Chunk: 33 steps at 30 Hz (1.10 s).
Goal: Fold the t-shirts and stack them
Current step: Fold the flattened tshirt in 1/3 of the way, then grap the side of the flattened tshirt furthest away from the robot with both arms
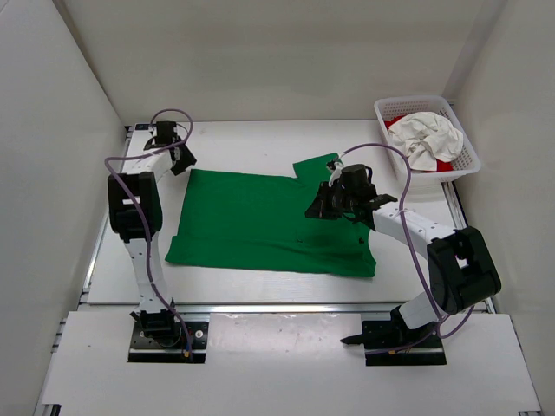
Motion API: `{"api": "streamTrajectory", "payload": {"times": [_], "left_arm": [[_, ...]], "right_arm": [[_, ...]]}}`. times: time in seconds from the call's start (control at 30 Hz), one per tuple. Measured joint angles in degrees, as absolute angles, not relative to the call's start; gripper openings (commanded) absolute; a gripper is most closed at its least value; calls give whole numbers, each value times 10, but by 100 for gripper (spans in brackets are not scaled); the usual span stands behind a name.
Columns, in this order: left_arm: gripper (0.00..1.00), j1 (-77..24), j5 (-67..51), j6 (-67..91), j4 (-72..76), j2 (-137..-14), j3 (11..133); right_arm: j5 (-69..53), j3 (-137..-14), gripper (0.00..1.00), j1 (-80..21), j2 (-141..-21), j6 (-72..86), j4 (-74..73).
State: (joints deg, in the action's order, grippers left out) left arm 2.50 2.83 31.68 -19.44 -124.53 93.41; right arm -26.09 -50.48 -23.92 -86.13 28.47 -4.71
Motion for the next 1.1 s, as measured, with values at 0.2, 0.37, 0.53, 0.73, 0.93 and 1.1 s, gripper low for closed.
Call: {"api": "streamTrajectory", "payload": {"times": [0.2, 0.37, 0.53, 0.73, 0.93, 1.1], "left_arm": [[50, 11, 48, 290, -245, -1295, 990], [34, 8, 54, 280, -272, -1307, 1019], [12, 9, 54, 277, -284, -1310, 1021], [0, 11, 54, 277, -277, -1308, 1017], [0, 17, 37, 283, -235, -1281, 963], [0, 20, 26, 284, -222, -1261, 934]], "right_arm": [[-268, -505, 0, -241, -861, 285, -34], [-271, -504, 0, -240, -861, 288, -28], [-278, -503, 8, -230, -861, 300, -9], [-238, -562, 31, -184, -908, 294, -11], [-160, -764, 35, -118, -1079, 246, -50], [-102, -882, 37, -77, -1196, 215, -114]]}}
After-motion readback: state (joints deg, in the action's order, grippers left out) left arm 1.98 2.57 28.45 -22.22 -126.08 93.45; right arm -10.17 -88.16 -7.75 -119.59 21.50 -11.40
